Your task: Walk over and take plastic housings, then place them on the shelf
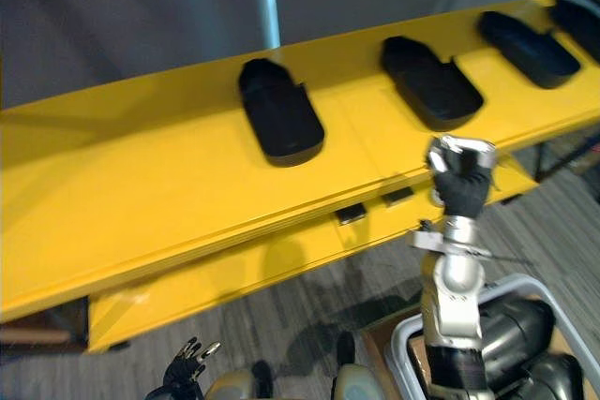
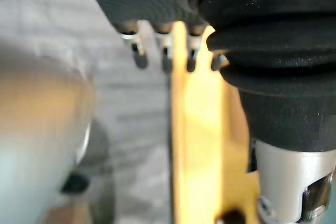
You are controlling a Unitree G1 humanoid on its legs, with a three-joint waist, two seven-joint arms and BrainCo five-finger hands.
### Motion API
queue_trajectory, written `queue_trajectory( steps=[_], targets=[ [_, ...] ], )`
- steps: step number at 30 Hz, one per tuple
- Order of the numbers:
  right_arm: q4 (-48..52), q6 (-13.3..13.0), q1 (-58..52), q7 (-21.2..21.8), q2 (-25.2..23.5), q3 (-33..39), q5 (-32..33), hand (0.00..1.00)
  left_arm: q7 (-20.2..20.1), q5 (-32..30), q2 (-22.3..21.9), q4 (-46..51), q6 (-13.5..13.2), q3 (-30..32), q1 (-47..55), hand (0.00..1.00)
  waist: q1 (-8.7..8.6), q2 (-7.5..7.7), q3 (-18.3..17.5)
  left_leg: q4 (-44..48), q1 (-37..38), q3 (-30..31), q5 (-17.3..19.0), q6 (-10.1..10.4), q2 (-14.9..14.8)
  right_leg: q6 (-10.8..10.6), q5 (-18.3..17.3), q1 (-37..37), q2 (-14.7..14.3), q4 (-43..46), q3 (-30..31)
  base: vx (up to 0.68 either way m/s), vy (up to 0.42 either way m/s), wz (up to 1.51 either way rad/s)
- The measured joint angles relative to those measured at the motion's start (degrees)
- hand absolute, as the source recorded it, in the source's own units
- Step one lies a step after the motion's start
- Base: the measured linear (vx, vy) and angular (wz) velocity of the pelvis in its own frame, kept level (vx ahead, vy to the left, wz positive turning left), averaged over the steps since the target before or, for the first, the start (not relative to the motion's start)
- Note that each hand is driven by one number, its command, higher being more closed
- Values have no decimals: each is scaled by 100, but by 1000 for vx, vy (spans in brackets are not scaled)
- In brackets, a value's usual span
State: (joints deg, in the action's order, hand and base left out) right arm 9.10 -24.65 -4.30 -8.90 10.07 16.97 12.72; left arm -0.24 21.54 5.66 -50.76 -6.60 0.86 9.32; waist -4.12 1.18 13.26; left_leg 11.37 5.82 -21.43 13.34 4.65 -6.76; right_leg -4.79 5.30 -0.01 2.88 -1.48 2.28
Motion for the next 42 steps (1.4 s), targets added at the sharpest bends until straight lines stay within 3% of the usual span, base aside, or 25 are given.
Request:
queue_trajectory(
  steps=[5, 10, 11, 13, 15, 16, 18, 21, 23, 25, 27, 29, 30, 32, 34, 38, 39, 40, 41, 42],
  targets=[
    [106, 27, -894, -117, -277, 503, 17, 0, -39, -237, 0, -44, 138, -110, -22, 0, -334, -32, -22, -141, 186, -407, 4, 5, 27, -33, 99, -29, -40, -117, 358, -35, 5, -42],
    [90, -60, -1229, 179, -519, 412, 486, 0, -68, -284, -39, -200, 103, -202, -18, 0, -461, -158, -120, 38, 149, -532, 56, -18, 30, -40, 126, -211, -111, -98, 676, -39, -11, -29],
    [55, -90, -1207, 244, -517, 342, 527, 0, -68, -290, -34, -194, 71, -190, -19, 0, -456, -151, -116, 228, 53, -372, 82, -68, 43, -34, 133, -239, -116, -98, 737, -55, -25, -34],
    [-204, -205, -793, 510, -366, -273, 675, 0, -70, -116, -53, -152, -56, -67, 8, 0, -287, -156, -93, 1142, -440, 879, 231, -307, 133, 28, 164, -453, -185, 1, 1187, -83, 20, -82],
    [-415, -225, -432, 583, -259, -561, 732, 0, -124, -55, -93, -66, -106, -51, 38, 0, -229, -160, -62, 1328, -636, 1374, 342, -353, 256, 44, 179, -614, -219, 15, 1409, -83, 97, -79],
    [-543, -235, -182, 591, -169, -648, 757, 0, -140, -58, -189, 51, -153, -74, 34, 0, -215, -308, -68, 1286, -706, 1620, 527, -329, 298, 44, 179, -795, -270, 54, 1499, -109, 141, -56],
    [-804, -179, 99, 427, -130, -655, 745, 0, -246, -71, -249, 157, -330, -225, -72, 0, -173, -445, 39, 1097, -716, 1636, 816, -262, 339, -19, 211, -1117, -342, 340, 1542, -128, 166, -32],
    [-1369, 40, 47, 94, -221, -906, 910, 0, -246, -250, -225, 298, -336, -275, -305, 0, -138, -232, 464, 1542, -698, 1610, 959, -401, 521, -196, 190, -1219, -306, 941, 1702, -156, 162, -18],
    [-1478, 16, -212, 54, -440, -1024, 886, 0, -232, -212, -170, 424, -296, -342, -373, 0, -137, -118, 674, 1885, -685, 1481, 1104, -500, 535, -204, 198, -1243, -366, 1194, 1836, -218, 160, -45],
    [-1475, -68, -453, 248, -639, -1144, 924, 0, -174, -144, -130, 609, -187, -301, -363, 0, -89, 58, 833, 2000, -560, 1094, 1163, -599, 496, -231, 440, -1209, -340, 1144, 1779, -247, 92, -94],
    [-1473, -170, -519, 569, -695, -1252, 1042, 0, 137, -135, -93, 708, -14, -141, -308, 0, -45, 124, 894, 1920, -497, 612, 1102, -701, 345, 87, 347, -1327, -190, 1275, 686, -272, 22, -106],
    [-1419, -275, -521, 741, -710, -1321, 1134, 0, 320, -134, -23, 664, 194, -106, -329, 0, -59, 82, 891, 1792, -600, 430, 923, -727, 135, 279, 80, -1486, -183, 2058, 229, -187, -9, -69],
    [-1402, -293, -518, 752, -775, -1379, 1127, 0, 358, -145, 63, 600, 266, -88, -328, 0, 18, 64, 897, 1588, -635, 370, 723, -699, 17, 390, -360, -1574, -123, 2888, 123, -126, -40, -37],
    [-1394, -292, -480, 705, -852, -1599, 1127, 0, 372, -144, 114, 421, 356, 59, -267, 0, 71, 116, 848, 1293, -721, 374, 431, -611, -119, 543, -805, -1572, 191, 3984, 13, -59, -117, -18],
    [-1405, -227, -376, 622, -863, -1972, 1120, 0, 409, -137, 153, 419, 293, 341, -223, 0, 250, 108, 843, 1222, -887, 355, 239, -447, -359, 735, -928, -1385, 672, 4625, 33, -63, -230, -26],
    [-1438, -159, -301, 396, -927, -2231, 760, 0, 341, 41, 277, 237, 19, 460, 125, 0, 389, 146, 724, 1373, -1157, 363, 37, -137, -727, 739, -939, -861, 1318, 4299, 113, -58, -340, -24],
    [-1471, -156, -282, 347, -941, -2239, 651, 0, 326, 72, 264, 188, -45, 545, 295, 0, 475, 190, 665, 1564, -1326, 358, 0, -73, -884, 634, -874, -744, 1481, 3721, -147, -97, -448, -48],
    [-1522, -142, -241, 338, -951, -2256, 607, 0, 311, 110, 265, 170, -102, 593, 441, 0, 549, 263, 621, 1758, -1464, 352, -3, -64, -998, 394, -692, -678, 1612, 3152, -539, -116, -479, -68],
    [-1580, -121, -171, 342, -926, -2253, 589, 0, 315, 192, 220, 104, -122, 738, 500, 0, 595, 285, 606, 1942, -1567, 377, -16, -23, -1148, -309, -951, -572, 1601, 2844, -904, -133, -501, -101],
    [-1647, -4, -74, 354, -828, -2253, 563, 0, 331, 329, 21, -12, -128, 854, 553, 0, 666, 122, 571, 1907, -1576, 386, -112, 142, -1382, -761, -1312, -536, 1418, 2581, -1150, -106, -495, -106]
  ],
)
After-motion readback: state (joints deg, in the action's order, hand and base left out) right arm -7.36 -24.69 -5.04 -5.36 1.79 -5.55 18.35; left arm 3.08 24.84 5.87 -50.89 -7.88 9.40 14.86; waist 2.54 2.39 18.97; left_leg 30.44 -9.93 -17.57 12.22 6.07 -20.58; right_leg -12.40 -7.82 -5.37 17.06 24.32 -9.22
